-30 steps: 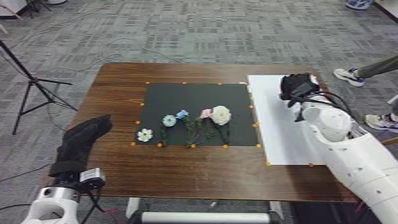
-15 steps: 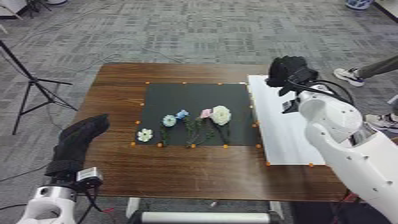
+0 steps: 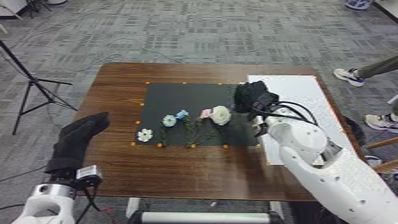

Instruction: Arrange flowers

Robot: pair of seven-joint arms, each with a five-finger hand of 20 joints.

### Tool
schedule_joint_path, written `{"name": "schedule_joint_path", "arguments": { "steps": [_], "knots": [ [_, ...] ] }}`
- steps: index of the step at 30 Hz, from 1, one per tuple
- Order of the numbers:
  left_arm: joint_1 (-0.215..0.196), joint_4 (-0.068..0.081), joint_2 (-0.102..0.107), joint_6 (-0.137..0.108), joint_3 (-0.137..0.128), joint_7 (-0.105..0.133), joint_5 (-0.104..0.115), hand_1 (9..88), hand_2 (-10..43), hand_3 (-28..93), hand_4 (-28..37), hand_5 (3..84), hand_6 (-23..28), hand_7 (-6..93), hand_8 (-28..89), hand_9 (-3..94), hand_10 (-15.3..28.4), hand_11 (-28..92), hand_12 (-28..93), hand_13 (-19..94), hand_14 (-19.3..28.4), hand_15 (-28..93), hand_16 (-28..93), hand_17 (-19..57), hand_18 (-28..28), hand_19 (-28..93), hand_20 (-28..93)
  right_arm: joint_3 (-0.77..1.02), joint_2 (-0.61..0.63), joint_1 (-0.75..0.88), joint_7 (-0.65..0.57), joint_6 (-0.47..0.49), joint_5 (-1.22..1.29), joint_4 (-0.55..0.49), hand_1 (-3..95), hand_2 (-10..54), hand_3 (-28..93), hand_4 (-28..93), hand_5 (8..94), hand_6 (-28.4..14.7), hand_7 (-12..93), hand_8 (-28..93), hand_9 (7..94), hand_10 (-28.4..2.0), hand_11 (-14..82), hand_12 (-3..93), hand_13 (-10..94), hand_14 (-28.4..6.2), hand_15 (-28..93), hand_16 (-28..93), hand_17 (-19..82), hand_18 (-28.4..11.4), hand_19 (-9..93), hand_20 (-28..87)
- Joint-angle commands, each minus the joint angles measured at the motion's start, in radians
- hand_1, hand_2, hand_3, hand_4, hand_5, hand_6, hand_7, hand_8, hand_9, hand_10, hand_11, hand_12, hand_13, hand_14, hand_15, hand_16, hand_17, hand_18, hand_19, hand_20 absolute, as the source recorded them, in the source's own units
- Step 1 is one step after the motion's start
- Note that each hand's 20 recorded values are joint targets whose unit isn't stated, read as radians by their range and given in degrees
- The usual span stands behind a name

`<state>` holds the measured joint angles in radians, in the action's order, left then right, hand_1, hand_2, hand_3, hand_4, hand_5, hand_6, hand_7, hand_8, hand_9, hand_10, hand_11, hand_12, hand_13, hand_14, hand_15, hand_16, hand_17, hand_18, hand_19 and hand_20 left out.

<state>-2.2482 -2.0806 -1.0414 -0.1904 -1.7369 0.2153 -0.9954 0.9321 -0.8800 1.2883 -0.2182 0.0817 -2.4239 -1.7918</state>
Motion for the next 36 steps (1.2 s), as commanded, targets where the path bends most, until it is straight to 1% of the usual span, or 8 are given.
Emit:
{"name": "schedule_joint_path", "arguments": {
  "steps": [1,17,21,23,24,26,30,36],
  "knots": [
    [-0.02,-0.013,-0.002,0.006,-0.014,-0.007,-0.003,26.4,-2.0,70,-18.6,49.0,-0.7,18.3,-8,45.2,12.2,19,14,35,16.9,17,2,-0.6,12.3,4,15,-0.01,0.045,0.042,0.024,0.049,-0.03,-0.02,54.3,-9.5,65,-26,81.4,5.8,24,1,91.3,-6.8,6.7,29.1,72,-9.3,57,37,27,-21.3,63,48],
    [-0.016,-0.011,-0.002,0.018,-0.013,-0.021,-0.003,26.4,-2.3,70,-18.5,49.0,-0.6,18.1,-8,45.2,12.2,19,14,35,16.9,17,2,-0.6,12.3,4,15,0.035,-0.004,0.079,-0.012,0.097,0.027,0.0,51.6,-9.5,66,-25,80.4,5.2,24,1,89.7,-7.2,8.2,28.5,71,-9.9,57,36,26,-21.5,63,48],
    [-0.017,-0.011,-0.002,0.023,-0.014,-0.024,-0.005,26.3,-2.5,71,-18.4,48.7,-0.5,18.1,-7,45.1,12.2,19,14,35,16.9,17,2,-0.6,12.3,4,15,0.055,-0.011,0.08,-0.015,0.11,0.05,0.002,48.0,-9.5,65,-23,76.9,3.6,23,2,84.9,-8.8,14.8,21.9,69,-10.7,58,36,26,-22.0,63,48],
    [-0.016,-0.009,-0.001,0.025,-0.014,-0.025,-0.004,26.3,-2.5,71,-18.4,48.6,-0.5,18.1,-7,45.1,12.1,19,14,35,16.9,17,2,-0.6,12.3,4,15,0.067,-0.01,0.084,-0.007,0.109,0.061,0.003,40.7,-9.5,69,-23,72.4,2.6,21,0,80.6,-10.5,16.2,17.9,66,-11.5,58,35,25,-22.3,63,48],
    [-0.017,-0.01,-0.001,0.025,-0.015,-0.025,-0.006,26.3,-2.6,70,-18.4,48.6,-0.5,18.0,-7,45.1,12.2,19,14,35,16.9,17,2,-0.6,12.3,4,15,0.073,-0.011,0.085,-0.001,0.114,0.062,0.004,37.1,-9.5,72,-22,70.3,2.2,21,-7,78.0,-10.7,15.9,17.4,65,-12.1,57,34,24,-22.4,63,48],
    [-0.018,-0.011,-0.002,0.026,-0.015,-0.023,-0.006,26.2,-2.9,71,-18.3,48.5,-0.5,18.1,-7,45.0,12.1,19,14,35,16.9,17,2,-0.6,12.3,4,15,0.077,-0.009,0.084,0.003,0.119,0.063,0.003,33.8,-9.5,73,-22,66.5,0.7,19,-11,73.0,-11.4,14.8,16.9,63,-12.8,57,33,23,-22.7,62,47],
    [-0.017,-0.009,-0.002,0.03,-0.016,-0.018,-0.008,26.2,-2.9,70,-18.3,48.4,-0.5,18.1,-7,44.9,12.1,19,14,34,16.8,16,2,-0.7,12.3,4,15,0.075,-0.004,0.07,0.011,0.127,0.064,0.003,30.3,-9.5,74,-22,62.4,-1.7,17,-11,67.6,-12.7,13.2,16.5,61,-13.4,56,33,22,-23.1,61,47],
    [-0.023,-0.011,-0.007,0.03,-0.018,-0.012,-0.007,26.1,-3.0,69,-17.5,48.3,-0.5,18.1,-8,44.6,12.0,18,14,34,16.8,16,3,-0.8,12.3,4,15,0.094,0.005,0.06,0.024,0.15,0.065,-0.008,28.0,-9.5,74,-22,60.4,-3.2,15,-10,65.3,-13.8,12.2,16.4,59,-14.2,57,32,21,-23.5,61,47]
  ]
}}
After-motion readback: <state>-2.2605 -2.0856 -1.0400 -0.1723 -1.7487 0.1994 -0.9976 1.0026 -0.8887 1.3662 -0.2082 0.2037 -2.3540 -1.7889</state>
